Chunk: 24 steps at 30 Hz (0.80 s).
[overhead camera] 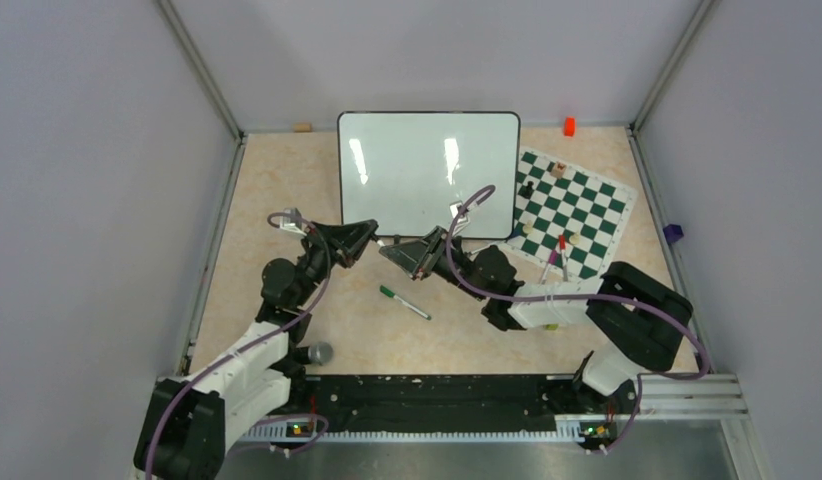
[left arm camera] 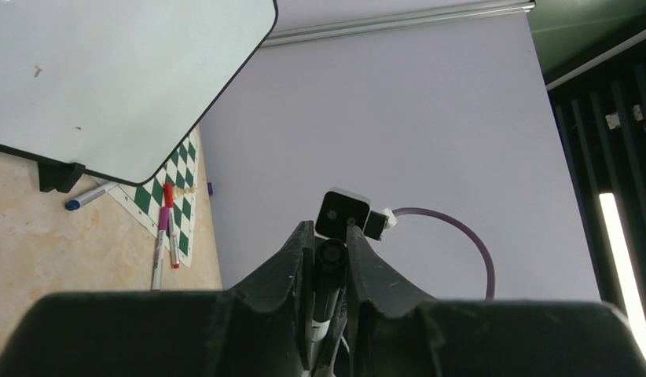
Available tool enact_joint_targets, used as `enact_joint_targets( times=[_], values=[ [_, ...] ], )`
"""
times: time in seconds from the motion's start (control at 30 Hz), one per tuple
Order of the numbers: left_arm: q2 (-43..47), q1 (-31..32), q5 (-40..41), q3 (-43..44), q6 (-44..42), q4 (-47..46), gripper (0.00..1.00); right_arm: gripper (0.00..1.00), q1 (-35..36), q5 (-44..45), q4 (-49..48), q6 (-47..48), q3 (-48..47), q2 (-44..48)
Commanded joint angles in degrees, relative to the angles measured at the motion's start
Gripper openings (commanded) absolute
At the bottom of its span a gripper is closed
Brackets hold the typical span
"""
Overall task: Write a sentence on the whiteboard
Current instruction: Open the whiteboard marker at the center of the board.
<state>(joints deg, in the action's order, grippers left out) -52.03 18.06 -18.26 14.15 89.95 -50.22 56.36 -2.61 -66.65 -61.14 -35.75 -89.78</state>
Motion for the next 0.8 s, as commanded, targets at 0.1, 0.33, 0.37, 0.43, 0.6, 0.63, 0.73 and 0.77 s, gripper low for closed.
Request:
enact_joint_targets(
  times=[0.1, 0.33, 0.37, 0.43, 0.6, 0.63, 0.73, 0.77],
  values=[
    [-1.49, 0.48, 0.77, -0.74, 3.96, -9.07, 0.00, 0.31, 0.75, -0.56, -4.29, 0.15, -1.08, 0.03],
    [-0.92, 0.63, 4.42, -1.99, 4.69, -11.65, 0.00, 0.32, 0.72, 1.23, -11.45, -0.18, 2.45, 0.78],
    [-0.72, 0.63, 4.73, -2.04, 4.79, -11.66, 0.00, 0.32, 0.71, 1.21, -10.58, 0.11, 2.25, 1.08],
    [-0.26, 0.65, 5.61, -2.16, 4.70, -11.54, 0.00, 0.33, 0.73, 1.22, -9.07, 0.30, 1.99, 1.71],
    [1.02, 0.63, 7.11, -1.66, 3.35, -9.38, 0.00, 0.39, 0.76, 1.61, -7.27, 0.53, 2.76, 2.92],
    [1.24, 0.61, 7.34, -1.47, 3.19, -8.62, 0.00, 0.41, 0.74, 1.40, -7.19, 0.55, 3.00, 3.13],
    [2.00, 0.66, 7.90, -0.78, 3.38, -5.05, 0.00, 0.39, 0.76, 0.87, -7.73, 0.41, 3.53, 3.38],
    [1.97, 0.61, 7.75, -0.56, 3.49, -4.87, 0.00, 0.37, 0.69, 0.48, -7.66, 0.46, 3.32, 3.32]
  ],
)
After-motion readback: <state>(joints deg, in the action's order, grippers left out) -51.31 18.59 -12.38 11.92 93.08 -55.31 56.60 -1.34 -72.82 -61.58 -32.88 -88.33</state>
